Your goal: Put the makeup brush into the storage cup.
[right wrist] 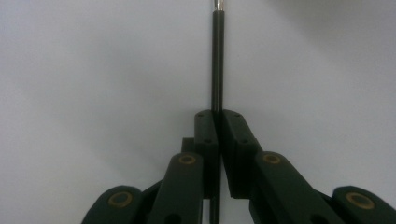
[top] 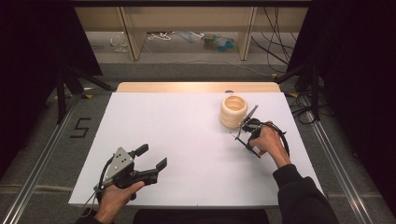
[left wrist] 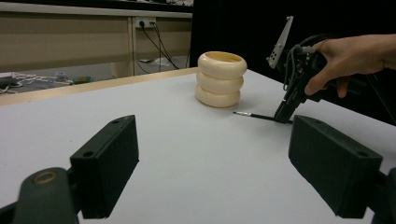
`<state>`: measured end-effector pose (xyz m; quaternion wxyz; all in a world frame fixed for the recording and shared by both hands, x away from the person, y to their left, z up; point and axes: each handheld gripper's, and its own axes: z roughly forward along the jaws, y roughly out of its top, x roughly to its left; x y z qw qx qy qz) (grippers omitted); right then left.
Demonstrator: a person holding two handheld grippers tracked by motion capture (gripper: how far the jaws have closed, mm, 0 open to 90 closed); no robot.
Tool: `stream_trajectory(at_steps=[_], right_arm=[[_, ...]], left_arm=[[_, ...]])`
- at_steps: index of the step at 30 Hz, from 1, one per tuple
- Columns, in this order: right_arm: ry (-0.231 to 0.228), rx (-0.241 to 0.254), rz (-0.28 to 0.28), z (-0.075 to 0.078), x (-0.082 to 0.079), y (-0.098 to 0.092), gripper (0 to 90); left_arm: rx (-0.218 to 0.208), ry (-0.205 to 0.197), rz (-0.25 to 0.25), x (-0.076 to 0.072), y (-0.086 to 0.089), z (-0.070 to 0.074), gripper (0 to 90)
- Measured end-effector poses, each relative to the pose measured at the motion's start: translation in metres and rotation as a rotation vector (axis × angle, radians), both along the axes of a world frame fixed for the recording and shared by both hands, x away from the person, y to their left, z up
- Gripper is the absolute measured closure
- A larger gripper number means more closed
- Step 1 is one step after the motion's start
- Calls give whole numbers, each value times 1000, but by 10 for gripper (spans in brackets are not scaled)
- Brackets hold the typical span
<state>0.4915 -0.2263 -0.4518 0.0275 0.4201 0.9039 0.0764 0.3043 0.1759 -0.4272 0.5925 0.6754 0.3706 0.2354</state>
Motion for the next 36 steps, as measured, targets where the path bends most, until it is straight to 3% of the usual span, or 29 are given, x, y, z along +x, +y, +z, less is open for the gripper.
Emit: stream_trajectory(at_steps=[12,22,32,36], right_arm=[[-9,5,25,1,-1,0,856],[-61,115,89,15,-8,0,856],[-112,192,94,21,-11,-2,856],[-155,234,104,24,-12,-2,856]], left_arm=[[-1,-2,-1,0,1,0,158],[-2,-3,1,0,1,1,158],[-3,-2,-2,0,1,0,158],[-2,-2,1,0,1,0,158]])
